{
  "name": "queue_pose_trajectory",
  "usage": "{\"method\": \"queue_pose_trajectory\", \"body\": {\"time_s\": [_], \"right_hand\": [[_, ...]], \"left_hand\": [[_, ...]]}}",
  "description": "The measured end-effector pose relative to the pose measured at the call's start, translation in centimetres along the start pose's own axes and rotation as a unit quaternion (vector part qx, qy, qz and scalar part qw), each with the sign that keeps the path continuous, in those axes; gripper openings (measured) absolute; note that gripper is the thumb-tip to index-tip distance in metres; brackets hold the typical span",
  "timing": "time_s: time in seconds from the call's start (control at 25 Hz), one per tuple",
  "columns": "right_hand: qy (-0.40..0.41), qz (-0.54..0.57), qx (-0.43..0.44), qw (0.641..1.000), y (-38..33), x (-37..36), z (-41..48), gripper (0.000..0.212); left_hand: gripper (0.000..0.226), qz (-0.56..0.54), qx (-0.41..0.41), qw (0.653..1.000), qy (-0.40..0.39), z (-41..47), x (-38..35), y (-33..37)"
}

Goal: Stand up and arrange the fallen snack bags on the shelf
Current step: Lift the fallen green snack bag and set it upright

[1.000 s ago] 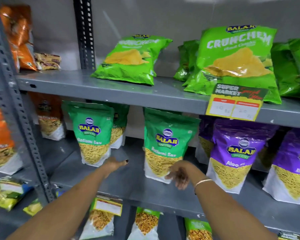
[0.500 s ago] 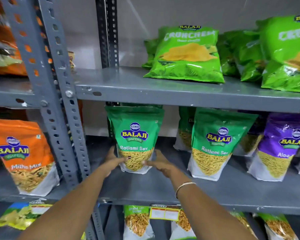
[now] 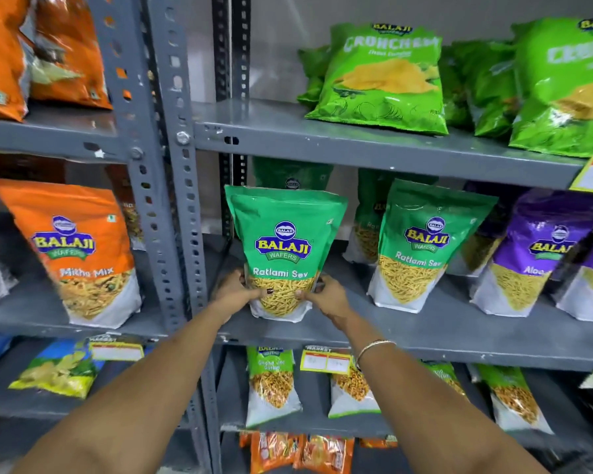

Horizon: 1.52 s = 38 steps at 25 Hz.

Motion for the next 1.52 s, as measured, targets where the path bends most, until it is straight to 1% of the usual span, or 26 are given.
{"method": "queue_pose_trajectory", "body": {"time_s": [0.16, 0.32, 0.4, 0.48, 0.56, 0.6, 0.64, 0.72, 0.8, 0.84, 0.92, 1.0, 1.04, 1.08, 1.16, 1.2, 1.28, 1.32, 1.36, 1.4, 1.44, 1.48, 1.52], "right_hand": [[-0.009, -0.013, 0.007, 1.000, 1.2, -0.4, -1.4, 0.051], [-0.022, -0.011, -0.002, 1.000, 1.4, -0.5, -2.1, 0.039], [-0.029, -0.010, -0.003, 1.000, 1.4, -0.5, -2.2, 0.037], [-0.034, -0.002, 0.003, 0.999, 1.4, -0.6, -2.1, 0.042], [-0.043, -0.010, 0.010, 0.999, 1.4, -0.5, -2.1, 0.059], [-0.046, -0.017, 0.009, 0.999, 1.5, -0.3, -2.2, 0.068], [-0.048, -0.027, 0.001, 0.999, 1.7, 0.1, -2.1, 0.074], [-0.041, -0.046, -0.020, 0.998, 2.8, 1.2, -2.0, 0.082], [-0.023, -0.073, -0.037, 0.996, 4.6, 3.1, -1.7, 0.084], [-0.014, -0.084, -0.048, 0.995, 5.7, 4.2, -1.6, 0.083], [0.008, -0.088, -0.074, 0.993, 8.2, 7.1, -1.6, 0.079], [0.030, -0.078, -0.101, 0.991, 11.0, 10.1, -1.0, 0.081], [0.042, -0.068, -0.103, 0.991, 12.4, 11.6, -0.5, 0.083], [0.053, -0.057, -0.107, 0.991, 14.0, 13.0, 0.3, 0.086], [0.059, -0.031, -0.119, 0.991, 16.8, 15.2, 2.3, 0.095], [0.057, 0.006, -0.118, 0.991, 18.0, 16.3, 3.6, 0.101], [0.048, 0.066, -0.092, 0.992, 20.6, 17.5, 6.7, 0.113], [0.032, 0.086, -0.075, 0.993, 20.7, 18.2, 7.2, 0.116], [0.006, 0.094, -0.062, 0.994, 21.2, 18.6, 8.0, 0.112], [-0.022, 0.103, -0.044, 0.993, 21.3, 18.8, 8.3, 0.099], [-0.056, 0.117, -0.011, 0.992, 21.2, 18.8, 8.7, 0.080], [-0.086, 0.137, 0.018, 0.987, 21.2, 18.7, 8.8, 0.066], [-0.092, 0.156, 0.040, 0.983, 21.3, 18.5, 9.2, 0.064]], "left_hand": [[0.059, 0.051, -0.011, 0.998, 0.019, -2.7, 0.3, -0.4], [0.059, 0.046, -0.009, 0.999, 0.022, -4.1, 0.3, -0.3], [0.060, 0.039, -0.003, 0.999, 0.013, -4.3, 0.3, -0.3], [0.064, 0.036, 0.019, 0.999, -0.002, -4.6, 0.3, -0.2], [0.067, 0.054, 0.066, 0.996, -0.023, -4.7, 0.4, 0.1], [0.066, 0.079, 0.105, 0.990, -0.041, -4.8, 0.4, 0.3], [0.065, 0.115, 0.154, 0.979, -0.064, -5.0, 0.4, 0.5], [0.062, 0.205, 0.246, 0.939, -0.127, -5.3, 0.0, 0.9], [0.058, 0.258, 0.300, 0.898, -0.193, -5.2, -1.5, 1.4], [0.058, 0.270, 0.310, 0.885, -0.221, -5.0, -2.6, 1.7], [0.063, 0.277, 0.312, 0.870, -0.264, -4.6, -6.0, 2.4], [0.067, 0.287, 0.293, 0.856, -0.314, -4.7, -10.0, 2.9], [0.066, 0.292, 0.265, 0.858, -0.330, -4.5, -12.0, 3.1], [0.063, 0.284, 0.227, 0.874, -0.322, -3.9, -14.3, 3.3], [0.058, 0.251, 0.127, 0.926, -0.251, -2.3, -18.4, 3.0], [0.065, 0.226, 0.082, 0.949, -0.205, -1.3, -20.3, 2.8], [0.081, 0.139, 0.041, 0.980, -0.138, -0.1, -23.9, 3.2], [0.082, 0.099, 0.023, 0.989, -0.111, 0.5, -25.2, 3.3], [0.080, 0.073, 0.014, 0.993, -0.091, 1.3, -26.3, 3.3], [0.076, 0.050, 0.009, 0.996, -0.075, 2.2, -27.2, 3.0], [0.070, 0.028, 0.005, 0.998, -0.063, 3.0, -27.8, 2.8], [0.063, 0.013, 0.010, 0.999, -0.047, 3.3, -28.3, 2.3], [0.056, 0.006, 0.013, 0.999, -0.030, 3.6, -28.5, 1.8]]}}
Point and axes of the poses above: each hand's wrist, its own z-axis towards the middle knuckle, its own x-axis out of the back of the hand, y = z × x, the point moved 1 cm from there along z, towards the middle knuckle, and after that the axes turned 14 degrees about -z, right-handed, at the moved point
